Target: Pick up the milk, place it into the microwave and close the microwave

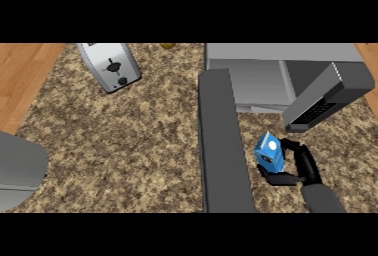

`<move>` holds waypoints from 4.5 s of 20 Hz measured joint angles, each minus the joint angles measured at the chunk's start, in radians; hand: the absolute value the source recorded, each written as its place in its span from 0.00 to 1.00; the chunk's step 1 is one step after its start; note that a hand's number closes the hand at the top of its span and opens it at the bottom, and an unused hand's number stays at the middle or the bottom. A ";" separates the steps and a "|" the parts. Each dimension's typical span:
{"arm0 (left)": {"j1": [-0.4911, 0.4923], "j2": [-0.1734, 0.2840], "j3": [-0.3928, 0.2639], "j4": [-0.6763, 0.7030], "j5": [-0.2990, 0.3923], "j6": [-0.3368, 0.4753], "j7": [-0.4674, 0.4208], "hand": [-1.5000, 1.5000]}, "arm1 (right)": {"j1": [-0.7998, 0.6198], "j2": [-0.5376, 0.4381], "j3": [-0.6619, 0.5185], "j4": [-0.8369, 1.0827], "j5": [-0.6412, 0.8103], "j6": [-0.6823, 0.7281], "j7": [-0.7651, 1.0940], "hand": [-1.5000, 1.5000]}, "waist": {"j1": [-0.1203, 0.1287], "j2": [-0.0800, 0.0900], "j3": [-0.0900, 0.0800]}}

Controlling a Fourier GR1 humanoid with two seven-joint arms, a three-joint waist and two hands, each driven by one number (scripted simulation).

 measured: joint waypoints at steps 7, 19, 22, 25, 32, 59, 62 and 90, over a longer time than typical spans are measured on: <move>-0.008 0.009 0.016 -0.009 0.031 -0.025 0.015 0.00 | -0.132 -0.015 -0.041 0.159 -0.024 0.034 -0.061 1.00 | 0.015 0.009 0.003; -0.020 -0.004 0.065 0.028 0.050 -0.042 0.026 0.00 | -0.219 0.034 0.021 0.069 -0.027 0.136 -0.032 1.00 | -0.013 -0.002 0.001; -0.014 0.000 0.091 0.019 0.068 -0.050 0.040 0.00 | -0.239 0.043 0.029 0.001 -0.025 0.109 0.035 1.00 | -0.018 -0.004 0.000; -0.032 -0.010 0.100 0.036 0.067 -0.050 0.050 0.00 | -0.273 0.041 0.034 -0.049 -0.025 0.099 0.117 1.00 | -0.019 -0.004 0.000; -0.085 -0.011 0.128 0.067 0.077 -0.061 0.088 0.00 | -0.407 0.030 0.037 -0.008 -0.006 0.104 0.273 1.00 | -0.009 0.003 0.001; -0.324 0.064 0.174 0.173 0.062 -0.067 0.180 0.00 | -0.706 -0.048 -0.091 0.383 0.047 -0.332 0.391 0.00 | 0.097 0.056 0.005; -0.343 0.073 0.170 0.184 0.051 -0.074 0.183 0.00 | -0.706 -0.052 -0.098 0.397 0.042 -0.297 0.371 0.00 | 0.097 0.057 0.005; -0.410 -0.029 -0.100 0.105 -0.185 -0.034 0.298 0.00 | -0.505 0.002 -0.187 0.358 -0.107 0.161 0.077 0.00 | -0.011 0.003 0.001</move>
